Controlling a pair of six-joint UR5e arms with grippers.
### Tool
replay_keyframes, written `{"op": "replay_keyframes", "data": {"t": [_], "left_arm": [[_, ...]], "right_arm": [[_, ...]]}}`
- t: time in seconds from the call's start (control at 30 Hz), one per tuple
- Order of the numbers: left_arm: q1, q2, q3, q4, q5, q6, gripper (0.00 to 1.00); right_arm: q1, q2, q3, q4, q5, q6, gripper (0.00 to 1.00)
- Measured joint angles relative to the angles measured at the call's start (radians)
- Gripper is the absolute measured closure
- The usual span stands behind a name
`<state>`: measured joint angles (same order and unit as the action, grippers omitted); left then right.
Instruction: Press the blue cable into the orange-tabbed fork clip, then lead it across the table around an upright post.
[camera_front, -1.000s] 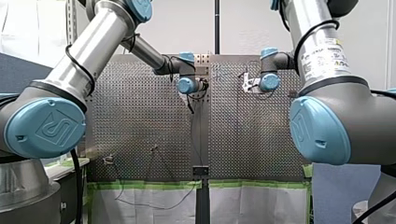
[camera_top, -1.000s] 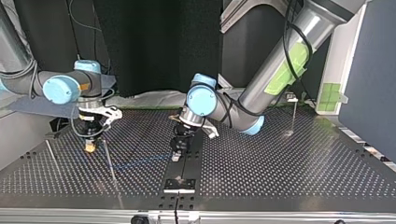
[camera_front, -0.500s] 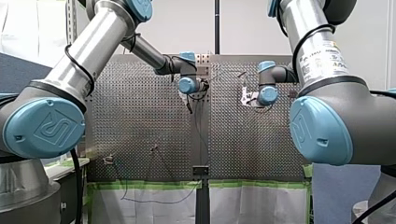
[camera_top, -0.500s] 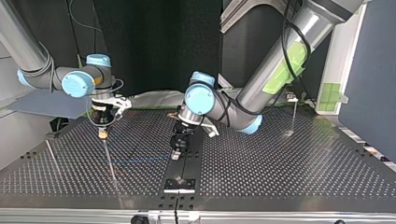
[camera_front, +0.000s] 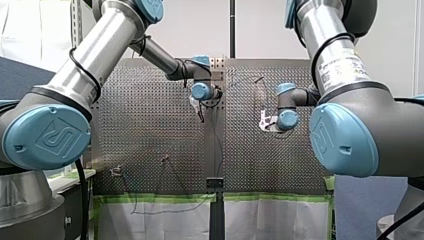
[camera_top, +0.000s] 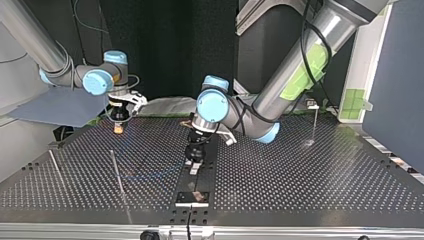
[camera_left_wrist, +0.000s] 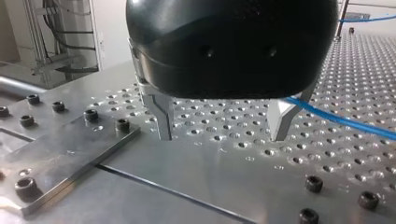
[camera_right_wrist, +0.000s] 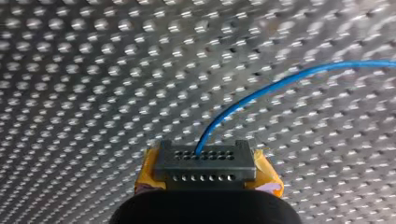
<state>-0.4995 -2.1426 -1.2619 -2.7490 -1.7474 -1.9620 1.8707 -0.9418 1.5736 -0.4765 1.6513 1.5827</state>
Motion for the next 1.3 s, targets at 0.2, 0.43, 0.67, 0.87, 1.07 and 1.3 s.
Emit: {"op": "replay_keyframes", "data": {"t": [0.2,0.43,0.67,0.87,1.07,1.3], "left_arm": [[0.000,0.000,0.000,0.000,-0.006,0.000,0.00],[0.001,0.000,0.000,0.000,-0.008,0.000,0.00],[0.001,0.000,0.000,0.000,-0.007,0.002,0.00],[0.002,0.000,0.000,0.000,-0.007,0.003,0.00],[0.002,0.000,0.000,-0.004,-0.007,0.004,0.00],[0.002,0.000,0.000,-0.007,-0.007,0.008,0.00]], "right_arm": [[-0.003,0.046,0.020,-0.028,0.015,-0.005,0.99],[-0.011,0.107,0.024,-0.054,0.020,-0.019,0.99],[-0.019,0.173,0.024,-0.098,0.021,-0.025,0.99],[-0.026,0.225,0.024,-0.138,0.029,-0.022,0.99],[-0.033,0.279,0.024,-0.189,0.038,-0.005,0.99],[-0.048,0.334,0.023,-0.245,0.050,0.014,0.99]]}}
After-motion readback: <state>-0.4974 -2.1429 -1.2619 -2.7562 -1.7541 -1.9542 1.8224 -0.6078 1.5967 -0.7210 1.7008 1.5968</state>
